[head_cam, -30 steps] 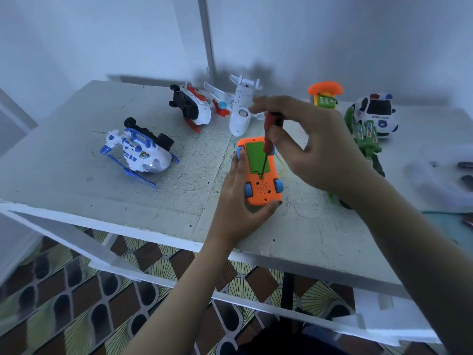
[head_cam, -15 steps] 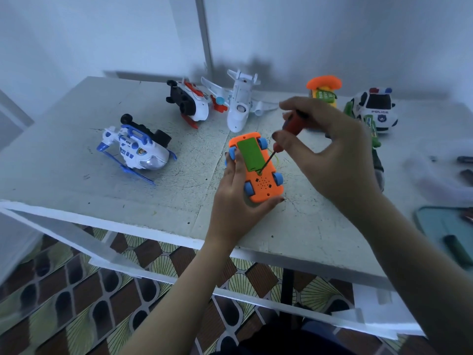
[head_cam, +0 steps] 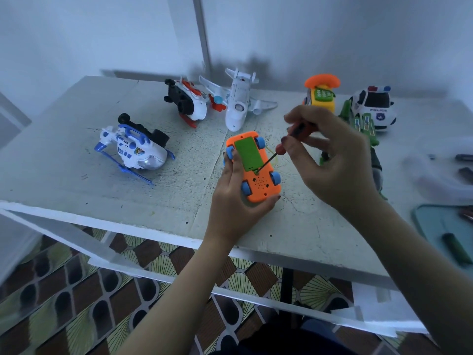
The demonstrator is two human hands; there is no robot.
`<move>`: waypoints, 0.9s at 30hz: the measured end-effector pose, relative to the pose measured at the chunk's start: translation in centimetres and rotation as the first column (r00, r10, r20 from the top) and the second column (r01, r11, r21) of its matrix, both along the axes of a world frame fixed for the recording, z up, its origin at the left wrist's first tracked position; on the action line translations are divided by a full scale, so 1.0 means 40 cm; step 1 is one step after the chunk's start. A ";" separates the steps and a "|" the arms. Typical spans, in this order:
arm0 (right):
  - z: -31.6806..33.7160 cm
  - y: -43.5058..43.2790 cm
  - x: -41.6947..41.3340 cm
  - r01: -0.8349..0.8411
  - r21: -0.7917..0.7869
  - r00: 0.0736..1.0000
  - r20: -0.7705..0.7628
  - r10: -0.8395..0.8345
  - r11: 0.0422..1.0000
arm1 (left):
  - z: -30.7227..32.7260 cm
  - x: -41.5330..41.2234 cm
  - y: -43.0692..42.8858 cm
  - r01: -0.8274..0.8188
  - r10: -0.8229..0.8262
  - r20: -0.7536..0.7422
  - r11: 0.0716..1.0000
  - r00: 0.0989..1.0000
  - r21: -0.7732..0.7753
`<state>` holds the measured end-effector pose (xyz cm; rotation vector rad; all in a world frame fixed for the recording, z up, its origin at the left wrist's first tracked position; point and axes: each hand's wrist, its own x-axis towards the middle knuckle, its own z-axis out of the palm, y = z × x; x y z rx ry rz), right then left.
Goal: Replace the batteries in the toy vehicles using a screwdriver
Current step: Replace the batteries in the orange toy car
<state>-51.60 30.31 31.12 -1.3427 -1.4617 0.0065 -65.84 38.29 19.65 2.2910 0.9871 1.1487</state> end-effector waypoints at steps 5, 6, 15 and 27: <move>0.022 0.019 -0.001 0.152 0.117 0.988 0.000 -0.154 0.981 | -0.002 0.001 0.000 -0.010 0.010 -0.010 1.000 1.000 0.004; 0.024 0.021 -0.001 0.155 0.120 0.987 0.010 -0.158 0.981 | -0.001 0.001 0.000 -0.012 0.012 -0.009 1.000 1.000 0.005; 0.050 0.029 0.015 -0.143 -0.076 0.990 -0.002 0.144 0.987 | 0.003 0.000 -0.001 0.016 -0.017 -0.014 1.000 1.000 -0.026; 0.063 0.029 -0.001 0.032 -0.008 0.999 0.032 -0.031 0.999 | 0.007 -0.001 -0.003 0.026 -0.027 -0.011 0.998 1.000 -0.054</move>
